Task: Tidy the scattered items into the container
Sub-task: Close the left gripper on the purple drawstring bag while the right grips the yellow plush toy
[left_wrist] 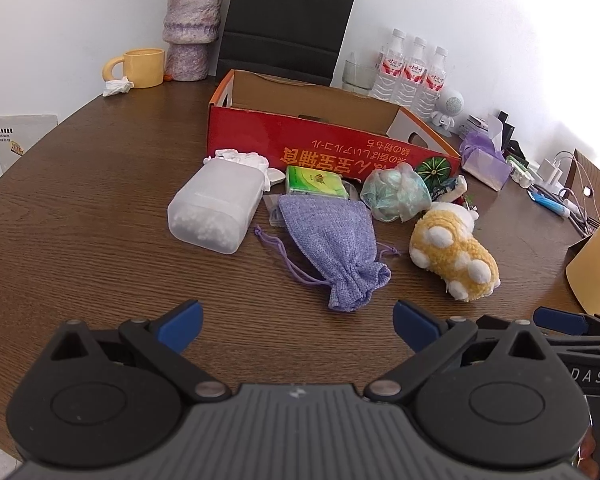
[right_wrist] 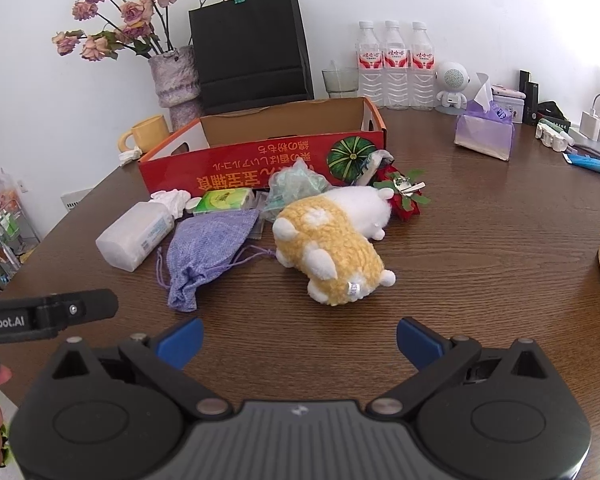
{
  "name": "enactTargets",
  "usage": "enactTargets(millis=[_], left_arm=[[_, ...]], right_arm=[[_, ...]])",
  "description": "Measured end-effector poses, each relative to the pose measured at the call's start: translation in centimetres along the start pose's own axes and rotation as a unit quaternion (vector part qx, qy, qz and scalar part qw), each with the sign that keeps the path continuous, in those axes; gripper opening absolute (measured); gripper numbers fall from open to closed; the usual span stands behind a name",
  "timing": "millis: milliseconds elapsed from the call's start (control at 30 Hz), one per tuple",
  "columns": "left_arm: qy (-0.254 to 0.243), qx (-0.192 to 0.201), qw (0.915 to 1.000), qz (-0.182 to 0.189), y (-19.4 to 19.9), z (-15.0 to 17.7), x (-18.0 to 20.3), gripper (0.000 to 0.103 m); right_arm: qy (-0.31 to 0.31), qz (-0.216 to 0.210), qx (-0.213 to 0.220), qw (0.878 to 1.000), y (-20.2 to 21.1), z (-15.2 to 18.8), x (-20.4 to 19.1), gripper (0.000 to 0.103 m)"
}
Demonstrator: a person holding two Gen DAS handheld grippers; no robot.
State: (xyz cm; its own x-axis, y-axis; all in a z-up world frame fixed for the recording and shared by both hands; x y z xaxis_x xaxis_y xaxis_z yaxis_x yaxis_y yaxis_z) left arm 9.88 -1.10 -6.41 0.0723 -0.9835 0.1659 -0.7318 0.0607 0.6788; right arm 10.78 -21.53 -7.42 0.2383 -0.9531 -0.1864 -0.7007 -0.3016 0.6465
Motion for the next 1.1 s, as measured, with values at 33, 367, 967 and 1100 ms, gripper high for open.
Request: enactTargets(millis=[33,367,967,1100], left_arm=[[0.0,-0.003,1.0,0.0,-0.3,-0.1,0.1,0.103],[-0.004,-0.022,0.9997,-0.003,-3.0,-1.4,0.6,0.103],[-0.006,-0.041,0.9991,0.005,-8.8,-4.1,2.6,0.103],[0.001,-0.04,0.9992,0.004,-9.6,-4.4,2.6,0.102]], right_arm=[[0.002,0.0,-0.001,1.0,-0.2,-0.1,0.1,0.103],[0.018,0.005,-0.007,1.0,-2.5,-1.4,1.0,0.103],[0.078,0.015,-0.002,0.997,-7.5,-4.0,2.3,0.094],[0.08,0.01,-0.005,0.997,-8.6,-4.0,2.4,0.093]])
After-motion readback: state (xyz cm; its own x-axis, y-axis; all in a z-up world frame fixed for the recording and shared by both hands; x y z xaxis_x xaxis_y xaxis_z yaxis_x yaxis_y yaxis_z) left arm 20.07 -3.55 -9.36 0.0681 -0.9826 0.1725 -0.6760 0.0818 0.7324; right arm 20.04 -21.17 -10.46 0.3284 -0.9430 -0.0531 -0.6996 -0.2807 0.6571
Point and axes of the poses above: each gripper's, at about its wrist camera, not at the fingertips, and y roughly against the way its jaws point, x to its right, z to its underside, the point moved 4 cm from there along -y, roughly the way its jaws point, and after that the axes turned 3 degrees about -z, right-handed, at the moved point
